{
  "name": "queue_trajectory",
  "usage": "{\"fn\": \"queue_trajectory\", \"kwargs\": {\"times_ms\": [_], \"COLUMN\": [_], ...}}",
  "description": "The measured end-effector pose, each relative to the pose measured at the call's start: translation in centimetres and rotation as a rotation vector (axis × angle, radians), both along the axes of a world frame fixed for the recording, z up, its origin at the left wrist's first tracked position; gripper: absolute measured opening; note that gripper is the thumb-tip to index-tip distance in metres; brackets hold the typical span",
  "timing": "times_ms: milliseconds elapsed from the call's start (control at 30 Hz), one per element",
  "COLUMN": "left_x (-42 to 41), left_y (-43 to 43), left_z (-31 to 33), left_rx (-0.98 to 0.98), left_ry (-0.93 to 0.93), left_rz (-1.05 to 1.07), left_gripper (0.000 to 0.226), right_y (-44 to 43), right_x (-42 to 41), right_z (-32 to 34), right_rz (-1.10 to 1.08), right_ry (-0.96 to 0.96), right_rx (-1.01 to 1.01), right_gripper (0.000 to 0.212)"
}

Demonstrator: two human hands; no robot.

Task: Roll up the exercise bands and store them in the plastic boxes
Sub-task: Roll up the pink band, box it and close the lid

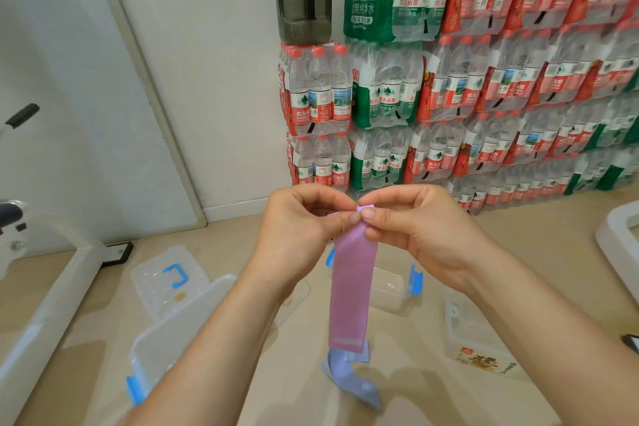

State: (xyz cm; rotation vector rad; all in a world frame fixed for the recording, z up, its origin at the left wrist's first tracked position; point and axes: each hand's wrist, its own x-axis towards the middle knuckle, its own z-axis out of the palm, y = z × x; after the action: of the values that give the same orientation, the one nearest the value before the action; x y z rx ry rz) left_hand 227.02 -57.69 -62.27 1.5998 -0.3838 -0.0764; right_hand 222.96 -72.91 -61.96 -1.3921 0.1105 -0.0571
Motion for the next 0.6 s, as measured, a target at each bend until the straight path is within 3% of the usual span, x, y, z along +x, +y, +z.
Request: {"fn": "queue_trajectory", "kwargs": {"times_ms": [300,600], "left_x": [0.07,0.27], "left_y": [0.72,0.63], "left_z": [0.45,0.23], "left_rx": [-0.024,-0.016], "left_ry": [0.131,0.130], "left_rz": [-0.084,-0.013], "left_gripper": [0.012,0.017], "right_y": [-0.24,-0.13], "right_x": [-0.07,0.00], "right_z": [0.22,-0.04], "right_rz": [-0.053,-0.022], "right_ry": [-0.080,-0.010], "right_rx": [-0.014,-0.027], "right_gripper": [0.015,0.008]}}
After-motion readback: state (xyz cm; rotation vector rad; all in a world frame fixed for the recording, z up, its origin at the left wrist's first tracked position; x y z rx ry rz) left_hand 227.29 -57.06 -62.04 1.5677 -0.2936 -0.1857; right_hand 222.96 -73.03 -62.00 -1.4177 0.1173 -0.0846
